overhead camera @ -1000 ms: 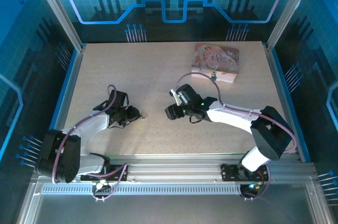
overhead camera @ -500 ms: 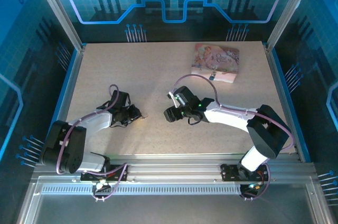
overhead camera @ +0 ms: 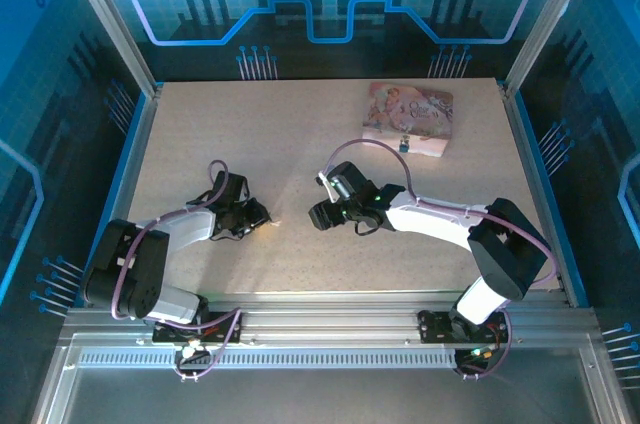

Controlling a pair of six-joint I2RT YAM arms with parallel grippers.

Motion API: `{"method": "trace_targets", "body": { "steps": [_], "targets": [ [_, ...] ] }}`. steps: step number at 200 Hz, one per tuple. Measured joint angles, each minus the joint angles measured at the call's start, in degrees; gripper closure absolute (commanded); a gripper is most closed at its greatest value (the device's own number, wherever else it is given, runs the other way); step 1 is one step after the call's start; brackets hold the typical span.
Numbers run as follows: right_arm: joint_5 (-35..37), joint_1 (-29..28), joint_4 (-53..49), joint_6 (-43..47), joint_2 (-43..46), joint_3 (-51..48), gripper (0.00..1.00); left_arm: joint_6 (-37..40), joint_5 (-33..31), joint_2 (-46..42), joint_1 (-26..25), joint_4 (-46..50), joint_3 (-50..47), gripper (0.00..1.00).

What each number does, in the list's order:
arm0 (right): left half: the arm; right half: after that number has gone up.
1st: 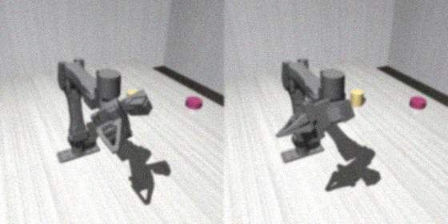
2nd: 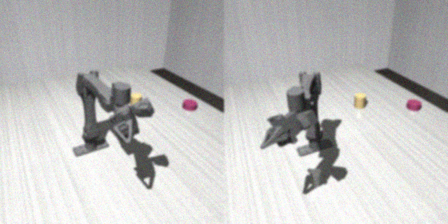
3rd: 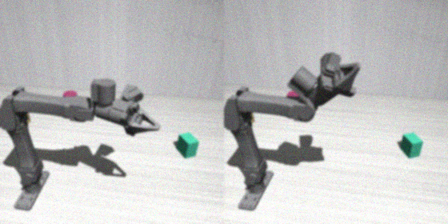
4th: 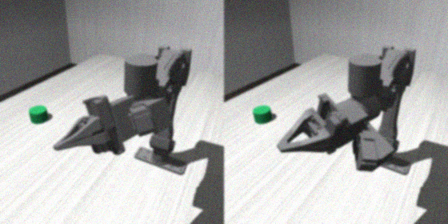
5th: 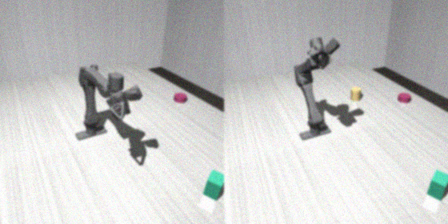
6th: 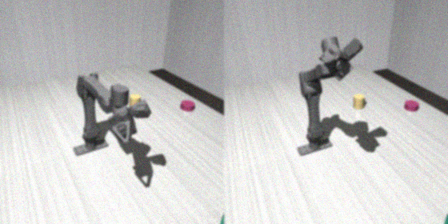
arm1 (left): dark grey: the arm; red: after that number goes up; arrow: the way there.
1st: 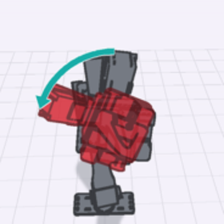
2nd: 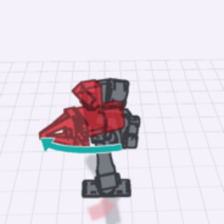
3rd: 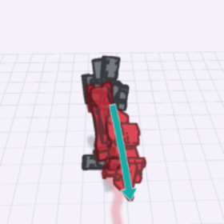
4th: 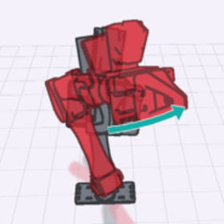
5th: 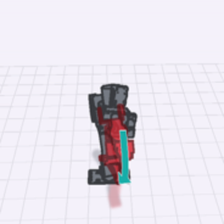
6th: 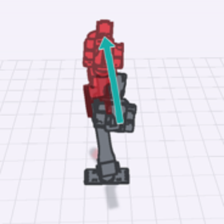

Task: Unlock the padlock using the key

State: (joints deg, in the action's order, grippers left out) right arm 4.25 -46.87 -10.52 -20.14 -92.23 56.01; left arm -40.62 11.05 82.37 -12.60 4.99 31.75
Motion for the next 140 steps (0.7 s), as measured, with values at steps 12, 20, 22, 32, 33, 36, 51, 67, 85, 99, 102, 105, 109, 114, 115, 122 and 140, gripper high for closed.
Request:
{"method": "trace_targets", "body": {
  "steps": [12,20,22,32,33,36,51,67,85,99,102,105,109,114,115,122,140],
  "targets": [
    [0.0,0.0,0.0,0.0,0.0,0.0,0.29,0.0,0.0,0.0,0.0,-0.2,0.0,0.80],
    [0.0,0.0,0.0,0.0,0.0,0.0,0.29,0.0,0.0,0.0,0.0,-0.2,0.0,0.80],
    [0.0,0.0,0.0,0.0,0.0,0.0,0.29,0.0,0.0,0.0,0.0,-0.2,0.0,0.79],
    [0.0,0.0,-0.1,0.0,0.0,0.0,0.29,0.0,0.2,0.0,-0.1,-0.2,0.0,0.79],
    [0.0,0.0,-0.1,0.0,0.0,0.0,0.29,0.0,0.2,0.0,-0.1,-0.3,0.0,0.79],
    [0.0,0.0,-0.2,0.0,0.0,0.0,0.29,0.0,0.2,0.0,-0.1,-0.3,0.0,0.79],
    [0.0,0.0,-0.2,0.0,0.0,0.0,0.29,0.0,0.5,0.0,-0.2,-0.5,0.0,0.79],
    [0.0,-0.1,-0.2,0.0,0.0,0.0,0.29,0.0,0.8,0.0,-0.4,-0.7,0.0,0.78],
    [0.0,-0.1,-0.2,0.0,0.0,0.0,0.29,0.0,1.0,0.0,-0.4,-1.0,0.0,0.78],
    [0.1,-0.2,-0.3,0.0,-0.1,0.1,0.29,0.0,1.3,0.0,-0.4,-1.1,0.0,0.76],
    [0.1,-0.3,-0.4,0.0,-0.1,0.2,0.29,0.0,1.3,0.0,-0.4,-1.2,0.0,0.76],
    [0.2,-0.3,-0.5,0.0,-0.1,0.2,0.29,0.0,1.4,0.0,-0.4,-1.2,0.0,0.76],
    [0.2,-0.4,-0.6,0.0,-0.1,0.3,0.29,0.0,1.5,0.1,-0.4,-1.4,0.0,0.76],
    [0.2,-0.5,-0.6,0.0,-0.1,0.5,0.29,0.0,1.5,0.2,-0.4,-1.5,0.0,0.76],
    [0.2,-0.5,-0.6,0.0,-0.1,0.5,0.29,0.0,1.5,0.2,-0.4,-1.6,0.0,0.76],
    [0.2,-0.7,-0.6,0.0,-0.1,0.7,0.29,0.0,1.5,0.5,-0.4,-1.7,0.0,0.75],
    [0.2,-0.9,-0.6,0.0,-0.1,0.9,0.29,0.0,1.5,1.0,-0.5,-2.2,0.0,0.75]
  ]
}}
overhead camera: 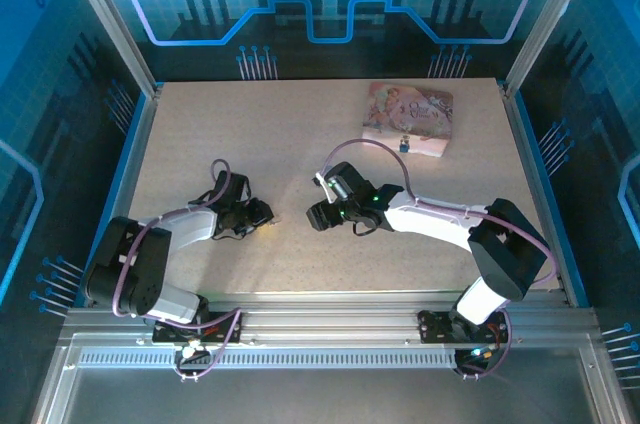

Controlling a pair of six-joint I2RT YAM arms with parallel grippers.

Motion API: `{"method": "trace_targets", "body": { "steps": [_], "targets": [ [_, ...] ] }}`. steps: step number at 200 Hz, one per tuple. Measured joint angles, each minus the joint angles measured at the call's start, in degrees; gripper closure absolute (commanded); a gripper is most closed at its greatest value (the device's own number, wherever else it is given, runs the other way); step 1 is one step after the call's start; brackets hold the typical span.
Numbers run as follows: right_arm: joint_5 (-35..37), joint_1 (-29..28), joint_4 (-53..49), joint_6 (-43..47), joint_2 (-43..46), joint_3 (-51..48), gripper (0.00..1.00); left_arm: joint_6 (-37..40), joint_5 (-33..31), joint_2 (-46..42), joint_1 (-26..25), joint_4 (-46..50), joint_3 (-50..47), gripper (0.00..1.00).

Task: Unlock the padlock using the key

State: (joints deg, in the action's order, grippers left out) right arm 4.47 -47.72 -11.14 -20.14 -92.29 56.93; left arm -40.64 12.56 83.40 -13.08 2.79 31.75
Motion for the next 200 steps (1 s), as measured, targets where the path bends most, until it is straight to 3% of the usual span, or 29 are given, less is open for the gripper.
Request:
{"method": "trace_targets", "body": {
  "steps": [65,143,200],
  "targets": [
    [0.9,0.0,-0.6,0.0,0.0,0.0,0.30,0.0,0.0,0.4,-0.1,-0.3,0.0,0.78],
    [2.7,0.0,-1.8,-0.3,0.5,0.0,0.30,0.1,0.2,1.4,-0.2,-0.8,0.4,0.92],
    [5.2,0.0,-2.6,-2.0,6.4,-1.6,0.32,0.8,2.1,2.0,-1.1,-3.2,0.5,1.00]
  ]
}}
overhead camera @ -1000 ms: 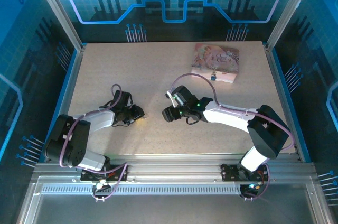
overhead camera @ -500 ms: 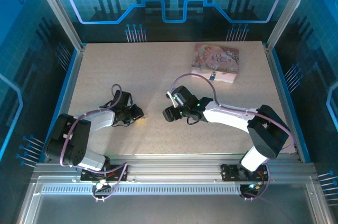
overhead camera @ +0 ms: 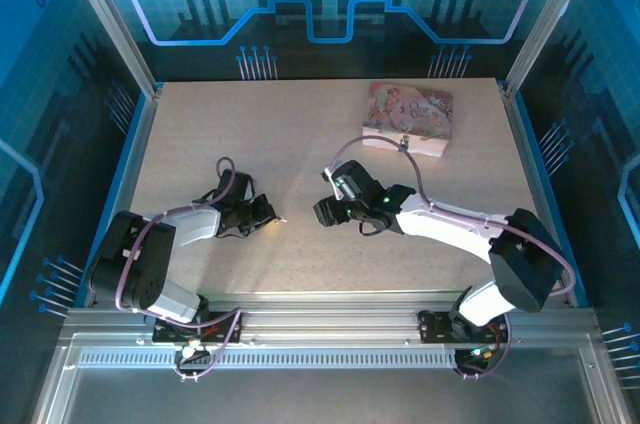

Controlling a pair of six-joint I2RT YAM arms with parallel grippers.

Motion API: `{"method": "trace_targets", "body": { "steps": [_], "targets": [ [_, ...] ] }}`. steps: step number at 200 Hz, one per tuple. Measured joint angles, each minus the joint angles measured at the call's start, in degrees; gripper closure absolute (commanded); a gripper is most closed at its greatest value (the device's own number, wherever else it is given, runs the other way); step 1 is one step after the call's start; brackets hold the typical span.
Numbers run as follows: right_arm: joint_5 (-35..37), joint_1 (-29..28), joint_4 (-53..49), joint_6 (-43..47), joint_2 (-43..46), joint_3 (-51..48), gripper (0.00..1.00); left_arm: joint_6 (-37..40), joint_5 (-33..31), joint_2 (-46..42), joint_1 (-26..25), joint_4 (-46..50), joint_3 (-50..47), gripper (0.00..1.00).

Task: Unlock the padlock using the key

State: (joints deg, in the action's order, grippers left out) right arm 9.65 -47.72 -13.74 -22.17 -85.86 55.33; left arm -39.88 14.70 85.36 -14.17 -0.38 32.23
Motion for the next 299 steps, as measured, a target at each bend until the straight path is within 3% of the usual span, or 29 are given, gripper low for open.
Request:
{"method": "trace_targets", "body": {
  "steps": [65,105,145,176,233,275,299],
  "targets": [
    [2.0,1.2,-0.9,-2.6,8.1,-6.4,0.35,3.5,1.5,0.0,0.0,0.1,0.4,1.00],
    [0.9,7.1,-2.2,-4.2,15.1,-9.2,0.42,7.1,1.6,-0.8,-1.5,1.0,3.4,1.00],
    [-2.1,14.4,-3.8,-5.0,22.7,-11.2,0.41,12.0,1.0,-1.4,-5.8,1.6,9.3,1.00],
    [-4.5,17.0,-8.3,-4.8,26.6,-11.5,0.40,17.6,-0.8,-1.0,-12.3,1.2,13.8,1.00],
    [-14.9,23.0,-15.0,-3.9,35.1,-11.8,0.40,26.8,2.6,5.4,-21.1,-4.2,24.1,1.00],
    [-27.2,28.5,-17.6,-3.3,35.2,-8.6,0.40,32.9,9.1,6.1,-22.9,-12.1,24.3,1.00],
    [-34.0,29.1,-17.1,-3.1,34.2,-6.7,0.40,38.6,16.0,6.1,-22.9,-12.8,25.0,1.00]
  ]
}}
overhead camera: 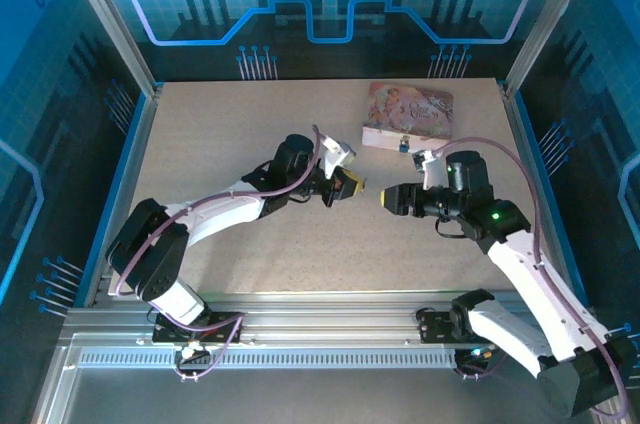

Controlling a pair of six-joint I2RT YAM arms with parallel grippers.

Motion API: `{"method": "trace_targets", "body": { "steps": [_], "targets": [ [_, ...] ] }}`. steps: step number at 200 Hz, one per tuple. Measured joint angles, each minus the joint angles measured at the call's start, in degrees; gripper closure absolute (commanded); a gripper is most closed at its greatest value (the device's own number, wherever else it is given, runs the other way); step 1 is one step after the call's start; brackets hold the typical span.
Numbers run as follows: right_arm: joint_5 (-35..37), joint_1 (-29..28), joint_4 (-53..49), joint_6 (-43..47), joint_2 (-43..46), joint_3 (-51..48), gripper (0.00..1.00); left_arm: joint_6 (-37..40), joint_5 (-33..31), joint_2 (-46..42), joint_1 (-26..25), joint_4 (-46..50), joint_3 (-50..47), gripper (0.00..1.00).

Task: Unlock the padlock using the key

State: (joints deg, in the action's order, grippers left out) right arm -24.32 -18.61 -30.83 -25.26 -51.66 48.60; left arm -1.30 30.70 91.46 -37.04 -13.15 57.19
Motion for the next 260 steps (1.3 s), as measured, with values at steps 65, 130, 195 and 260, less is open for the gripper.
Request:
{"method": "trace_targets", "body": {
  "steps": [65,130,195,260],
  "targets": [
    [-8.2,0.2,2.5,2.4,-1.3,1.7,0.60,10.8,13.7,0.9,0.0,4.9,3.9,1.00],
    [-11.7,1.2,6.4,3.8,-1.3,1.6,0.60,10.4,22.8,1.3,0.1,9.6,7.4,1.00],
    [-12.5,1.2,8.7,4.5,-2.2,0.6,0.54,4.2,24.9,1.3,2.5,6.8,6.3,1.00],
    [-15.2,1.2,9.5,5.9,-2.4,-0.3,0.49,2.7,25.9,0.7,3.6,6.5,5.9,1.00]
  ]
}}
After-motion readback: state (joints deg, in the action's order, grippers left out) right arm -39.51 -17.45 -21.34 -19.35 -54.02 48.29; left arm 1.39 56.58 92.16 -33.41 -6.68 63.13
